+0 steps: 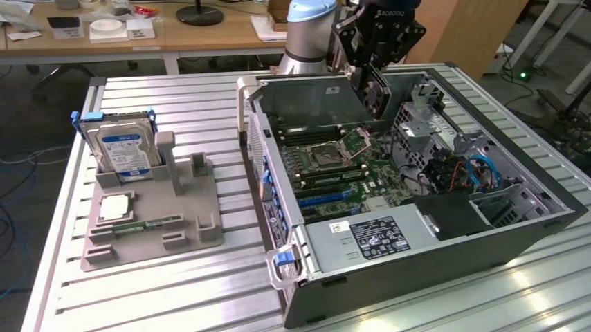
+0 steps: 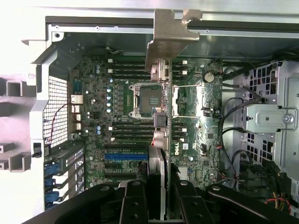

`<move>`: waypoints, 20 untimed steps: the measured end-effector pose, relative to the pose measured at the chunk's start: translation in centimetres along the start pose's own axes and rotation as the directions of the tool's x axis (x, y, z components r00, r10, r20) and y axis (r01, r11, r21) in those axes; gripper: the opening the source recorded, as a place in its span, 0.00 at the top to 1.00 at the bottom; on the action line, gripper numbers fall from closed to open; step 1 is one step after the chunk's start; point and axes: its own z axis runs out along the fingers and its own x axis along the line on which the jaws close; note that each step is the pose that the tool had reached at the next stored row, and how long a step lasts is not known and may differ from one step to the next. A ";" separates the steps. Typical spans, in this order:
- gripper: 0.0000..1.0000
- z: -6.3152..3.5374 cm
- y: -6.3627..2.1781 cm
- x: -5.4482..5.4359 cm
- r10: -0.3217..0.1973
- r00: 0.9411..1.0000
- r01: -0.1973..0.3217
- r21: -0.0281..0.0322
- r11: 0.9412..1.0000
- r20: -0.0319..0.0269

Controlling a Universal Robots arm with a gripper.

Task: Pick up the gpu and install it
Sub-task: 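Insert the gpu into the slot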

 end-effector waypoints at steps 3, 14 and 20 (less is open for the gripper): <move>0.73 0.00 0.00 0.0 0.000 1.000 0.000 0.000 1.000 0.000; 0.73 0.00 -0.01 0.0 -0.076 0.997 0.076 -0.001 0.997 -0.002; 0.73 0.00 -0.10 0.0 -0.114 0.994 0.114 -0.002 0.994 -0.003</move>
